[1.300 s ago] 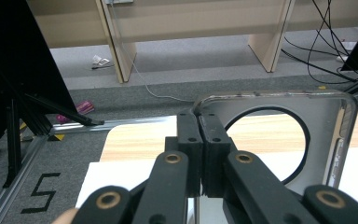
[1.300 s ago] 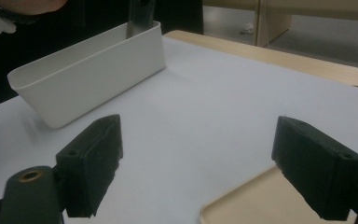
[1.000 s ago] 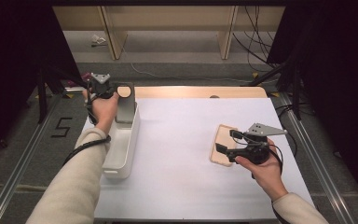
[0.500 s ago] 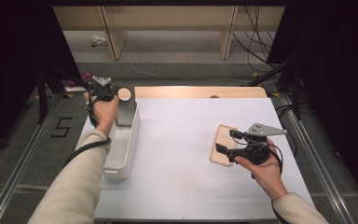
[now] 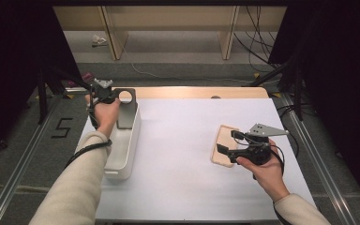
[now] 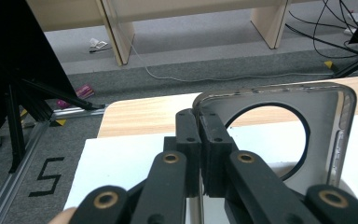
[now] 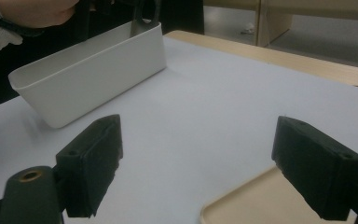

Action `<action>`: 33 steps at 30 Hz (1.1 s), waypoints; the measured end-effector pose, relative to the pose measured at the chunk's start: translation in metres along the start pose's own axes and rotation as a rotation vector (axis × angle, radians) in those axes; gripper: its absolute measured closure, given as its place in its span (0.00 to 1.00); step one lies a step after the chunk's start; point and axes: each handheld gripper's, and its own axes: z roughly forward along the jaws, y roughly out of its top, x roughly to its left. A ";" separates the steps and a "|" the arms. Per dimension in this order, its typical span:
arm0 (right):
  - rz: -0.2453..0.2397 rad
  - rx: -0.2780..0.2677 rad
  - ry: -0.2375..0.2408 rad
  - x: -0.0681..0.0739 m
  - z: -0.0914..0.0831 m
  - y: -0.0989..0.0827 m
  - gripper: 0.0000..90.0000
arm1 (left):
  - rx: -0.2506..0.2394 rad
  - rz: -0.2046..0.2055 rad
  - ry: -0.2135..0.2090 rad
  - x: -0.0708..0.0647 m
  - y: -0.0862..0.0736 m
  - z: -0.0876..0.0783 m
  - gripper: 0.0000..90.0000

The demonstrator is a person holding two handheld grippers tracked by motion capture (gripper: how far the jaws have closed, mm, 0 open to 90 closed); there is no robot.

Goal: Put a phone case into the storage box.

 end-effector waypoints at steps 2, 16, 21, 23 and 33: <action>-0.001 0.000 0.000 0.000 0.000 0.000 0.19 | 0.002 0.001 0.000 0.000 0.000 0.000 0.97; -0.002 0.001 0.001 0.000 0.000 0.000 0.19 | 0.018 0.022 -0.003 0.003 -0.001 0.002 0.94; 0.000 0.000 0.001 0.000 0.000 0.000 0.19 | 0.017 0.028 -0.003 0.004 -0.001 0.003 0.91; 0.000 0.000 0.000 0.000 0.000 0.000 0.19 | 0.018 0.029 -0.004 0.005 -0.001 0.002 0.85; 0.000 0.002 -0.002 0.000 0.000 0.000 0.19 | 0.038 0.073 -0.035 0.004 0.002 -0.007 0.61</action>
